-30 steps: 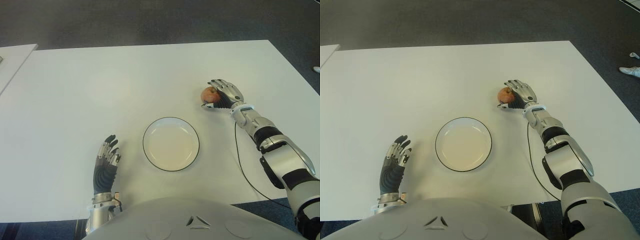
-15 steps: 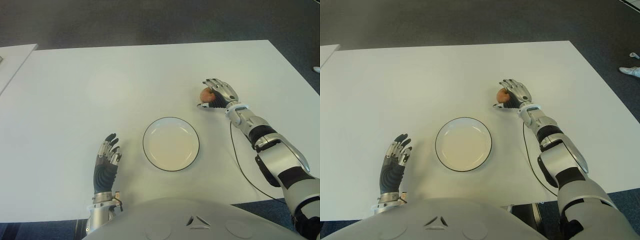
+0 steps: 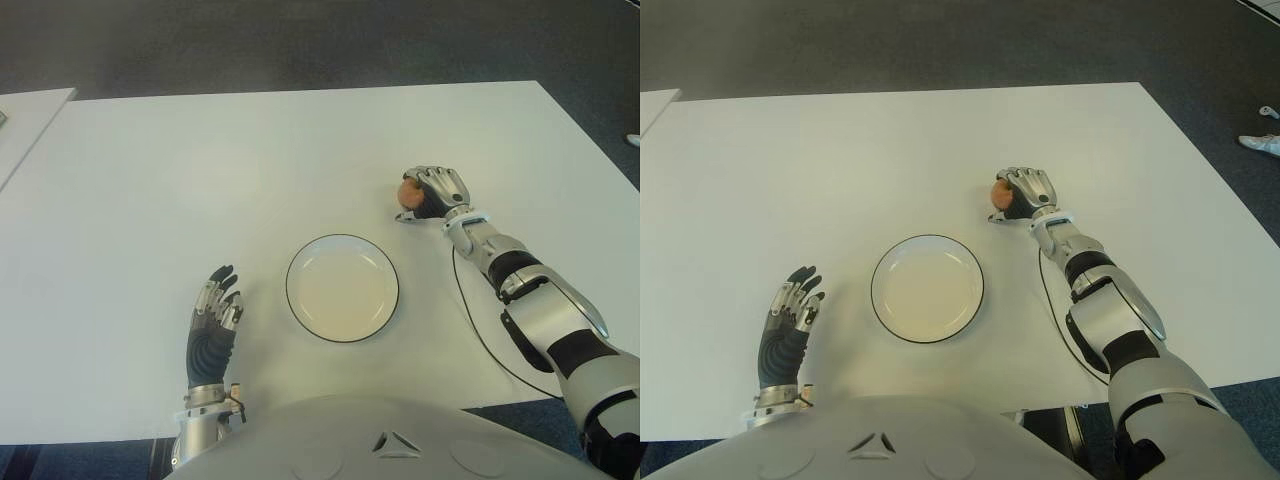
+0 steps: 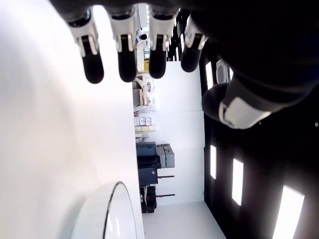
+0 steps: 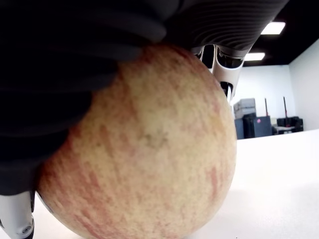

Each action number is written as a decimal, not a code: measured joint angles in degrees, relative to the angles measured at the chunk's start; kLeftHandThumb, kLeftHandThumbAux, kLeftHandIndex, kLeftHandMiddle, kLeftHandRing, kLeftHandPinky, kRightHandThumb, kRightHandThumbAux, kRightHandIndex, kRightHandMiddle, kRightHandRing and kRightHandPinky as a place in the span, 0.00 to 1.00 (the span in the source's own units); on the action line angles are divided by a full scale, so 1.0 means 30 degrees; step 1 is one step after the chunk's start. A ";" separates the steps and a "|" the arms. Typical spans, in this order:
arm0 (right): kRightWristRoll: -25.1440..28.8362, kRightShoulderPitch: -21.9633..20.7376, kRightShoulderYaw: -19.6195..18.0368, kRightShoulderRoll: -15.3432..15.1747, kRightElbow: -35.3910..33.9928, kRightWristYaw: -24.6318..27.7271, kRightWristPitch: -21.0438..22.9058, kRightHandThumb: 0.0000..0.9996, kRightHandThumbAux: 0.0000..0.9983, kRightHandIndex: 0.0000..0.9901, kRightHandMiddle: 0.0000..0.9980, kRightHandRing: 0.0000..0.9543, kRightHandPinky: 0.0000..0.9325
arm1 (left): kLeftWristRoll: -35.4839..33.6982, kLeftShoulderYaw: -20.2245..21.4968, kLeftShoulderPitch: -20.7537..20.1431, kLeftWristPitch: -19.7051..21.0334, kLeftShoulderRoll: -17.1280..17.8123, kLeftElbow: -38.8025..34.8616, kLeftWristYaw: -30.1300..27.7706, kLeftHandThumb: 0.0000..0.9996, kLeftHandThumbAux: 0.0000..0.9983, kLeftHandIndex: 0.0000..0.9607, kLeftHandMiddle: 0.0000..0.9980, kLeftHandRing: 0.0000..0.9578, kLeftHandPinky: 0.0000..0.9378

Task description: Put the apples into the plate.

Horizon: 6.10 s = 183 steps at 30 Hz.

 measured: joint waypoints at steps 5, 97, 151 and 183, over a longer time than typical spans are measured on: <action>0.0051 0.0067 0.0043 -0.0005 0.0094 -0.0336 -0.0519 0.45 0.78 0.69 0.78 0.79 0.82 | -0.0007 0.0002 0.0084 0.0009 0.0000 -0.0147 0.0000 0.13 0.52 0.15 0.14 0.17 0.22; 0.0996 1.0580 -0.3947 -0.2648 -2.4791 0.8655 -0.6284 0.56 0.76 0.85 0.91 0.93 0.96 | 0.0039 -0.0077 -0.0193 0.0647 -0.0155 -0.0479 -0.0622 0.13 0.53 0.14 0.14 0.17 0.23; -0.0946 1.1041 -0.2940 -0.1663 -2.2006 0.8568 -0.8282 0.61 0.74 0.86 0.91 0.94 0.96 | 0.0962 -0.0728 0.0341 0.0288 -0.0262 -0.1076 -0.0421 0.13 0.51 0.11 0.11 0.14 0.18; -0.5672 0.7627 0.0645 -0.0610 -1.6808 0.3347 -0.6347 0.63 0.72 0.83 0.90 0.94 0.95 | 0.1181 -0.1448 0.0732 0.0202 -0.0425 -0.1568 -0.0412 0.13 0.53 0.10 0.11 0.13 0.17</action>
